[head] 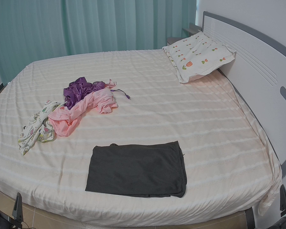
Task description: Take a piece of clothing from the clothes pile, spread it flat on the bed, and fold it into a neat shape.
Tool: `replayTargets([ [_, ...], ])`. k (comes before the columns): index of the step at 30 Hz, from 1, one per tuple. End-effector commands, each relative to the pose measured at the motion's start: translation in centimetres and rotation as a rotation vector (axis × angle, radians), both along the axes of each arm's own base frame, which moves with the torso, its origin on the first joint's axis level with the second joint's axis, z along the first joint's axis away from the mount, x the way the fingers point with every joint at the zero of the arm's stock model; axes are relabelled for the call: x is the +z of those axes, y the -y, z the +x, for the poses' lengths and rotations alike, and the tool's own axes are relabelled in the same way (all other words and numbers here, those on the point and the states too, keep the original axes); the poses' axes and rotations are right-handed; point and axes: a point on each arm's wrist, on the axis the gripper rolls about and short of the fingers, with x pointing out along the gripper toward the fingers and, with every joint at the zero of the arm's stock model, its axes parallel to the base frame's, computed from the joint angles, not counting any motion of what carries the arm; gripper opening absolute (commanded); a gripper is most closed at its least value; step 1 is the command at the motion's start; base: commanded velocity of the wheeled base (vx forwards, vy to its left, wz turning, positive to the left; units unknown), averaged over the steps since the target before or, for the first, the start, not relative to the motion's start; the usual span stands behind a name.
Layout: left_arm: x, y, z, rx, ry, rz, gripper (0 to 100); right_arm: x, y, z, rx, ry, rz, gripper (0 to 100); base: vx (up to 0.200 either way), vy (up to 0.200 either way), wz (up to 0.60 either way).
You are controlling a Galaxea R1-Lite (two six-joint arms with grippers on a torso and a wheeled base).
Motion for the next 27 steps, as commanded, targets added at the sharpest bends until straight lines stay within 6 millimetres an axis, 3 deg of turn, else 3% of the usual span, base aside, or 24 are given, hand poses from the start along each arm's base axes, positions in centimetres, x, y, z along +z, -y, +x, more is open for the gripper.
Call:
replayTargets([
  [1,-0.42,-0.02,0.04,0.008,-0.004,-0.005,100,-0.31,-0.25,0.03,0.110,0.004,-0.064,100,0.000,0.000,0.00],
  [9,-0.87,0.26,0.24,-0.124,-0.072,0.002,100,-0.30,-0.56,0.02,0.246,0.010,-0.048,100,0.000,0.000,0.00],
  [14,-0.94,0.22,0.17,-0.104,-0.067,-0.004,100,-0.33,-0.29,0.01,0.116,-0.012,-0.104,100,0.000,0.000,0.00],
  [21,-0.92,0.22,0.17,-0.103,-0.066,-0.005,100,-1.01,-0.31,-0.07,0.132,-0.090,-0.005,100,0.000,0.000,0.00],
  [27,-0.89,0.22,0.17,-0.103,-0.061,-0.030,100,-1.01,-0.25,0.07,0.106,-0.052,0.018,100,0.000,0.000,0.00],
])
